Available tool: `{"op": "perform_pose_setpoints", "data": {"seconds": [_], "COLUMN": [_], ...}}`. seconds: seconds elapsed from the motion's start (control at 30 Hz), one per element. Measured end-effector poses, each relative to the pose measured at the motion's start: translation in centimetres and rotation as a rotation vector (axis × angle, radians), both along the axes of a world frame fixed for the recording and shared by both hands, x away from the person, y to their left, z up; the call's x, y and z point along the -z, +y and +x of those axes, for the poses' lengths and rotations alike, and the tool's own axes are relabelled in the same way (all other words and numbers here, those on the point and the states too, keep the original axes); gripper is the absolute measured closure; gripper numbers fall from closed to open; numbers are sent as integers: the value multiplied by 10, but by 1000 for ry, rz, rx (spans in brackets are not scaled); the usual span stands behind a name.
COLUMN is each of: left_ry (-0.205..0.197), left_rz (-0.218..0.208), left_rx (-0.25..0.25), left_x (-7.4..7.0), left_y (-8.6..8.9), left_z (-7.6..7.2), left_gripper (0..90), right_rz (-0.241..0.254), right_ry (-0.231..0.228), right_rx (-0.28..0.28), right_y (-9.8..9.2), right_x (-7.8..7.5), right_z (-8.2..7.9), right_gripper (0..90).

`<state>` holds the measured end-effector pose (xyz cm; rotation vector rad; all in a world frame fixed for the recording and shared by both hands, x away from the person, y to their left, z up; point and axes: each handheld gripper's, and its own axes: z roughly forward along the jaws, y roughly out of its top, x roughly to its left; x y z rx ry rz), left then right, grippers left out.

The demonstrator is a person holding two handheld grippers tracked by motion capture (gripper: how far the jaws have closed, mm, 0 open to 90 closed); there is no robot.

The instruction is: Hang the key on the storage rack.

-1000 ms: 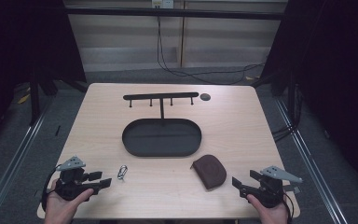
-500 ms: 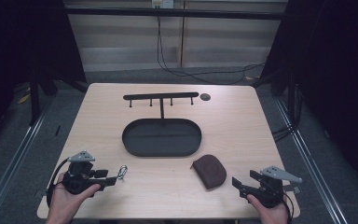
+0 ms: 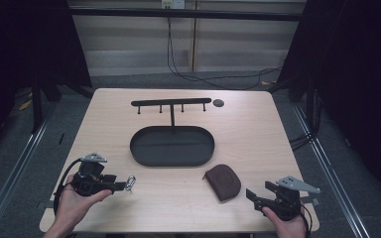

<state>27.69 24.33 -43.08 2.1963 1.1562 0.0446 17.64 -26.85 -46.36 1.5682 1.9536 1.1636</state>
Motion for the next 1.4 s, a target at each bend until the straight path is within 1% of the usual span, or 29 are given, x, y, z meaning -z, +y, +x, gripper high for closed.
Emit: {"op": "perform_pose_setpoints", "data": {"seconds": [0.03,0.07,0.1,0.13,0.23,0.33,0.4,0.43,0.5,0.6,0.73,0.77,0.8,0.83,0.87,0.9,0.97,1.03,1.13,1.17,1.27,1.3,1.4], "left_ry": [4,17,22,25,33,42,52,51,58,69,96,106,106,120,126,126,141,161,190,190,210,207,207], "left_rz": [1,-10,-17,-3,1,34,45,52,49,57,97,120,120,125,136,150,147,160,174,172,168,181,201], "left_rx": [8,12,5,11,6,10,11,19,21,13,18,30,30,37,45,39,27,30,51,46,32,33,31], "left_x": [0,-1,-2,-3,-6,-6,-6,-6,-7,-6,-3,-3,-3,-2,-1,0,2,4,7,8,9,10,8], "left_y": [1,1,0,0,-4,-8,-11,-13,-15,-19,-23,-24,-24,-25,-25,-25,-26,-27,-27,-28,-29,-29,-33], "left_z": [1,4,5,7,12,17,20,22,24,28,36,38,38,41,44,45,47,50,53,54,57,58,61], "left_gripper": [466,447,435,440,450,469,484,501,519,529,536,538,540,540,541,543,544,548,549,549,563,565,566], "right_rz": [-3,-7,-10,-13,-14,-9,-10,-11,-11,-4,-1,0,0,0,-1,-3,-6,-4,-3,-3,-3,-4,-5], "right_ry": [1,1,3,4,6,6,5,6,7,9,7,9,9,12,12,15,16,18,20,20,24,25,32], "right_rx": [0,-2,-4,-5,-6,-5,-5,-7,-8,-5,-8,-9,-9,-12,-12,-14,-14,-15,-13,-15,-18,-18,-22], "right_y": [1,1,1,2,2,1,1,1,1,1,1,1,1,1,1,1,1,1,1,1,1,1,1], "right_x": [0,0,0,1,1,1,1,1,1,1,1,1,1,1,1,1,1,2,2,2,2,2,3], "right_z": [0,0,0,0,1,1,1,0,0,1,0,1,1,1,1,1,1,2,2,2,2,2,3], "right_gripper": [196,197,197,196,196,194,194,194,194,190,180,178,178,177,177,177,177,177,177,177,177,177,169]}}
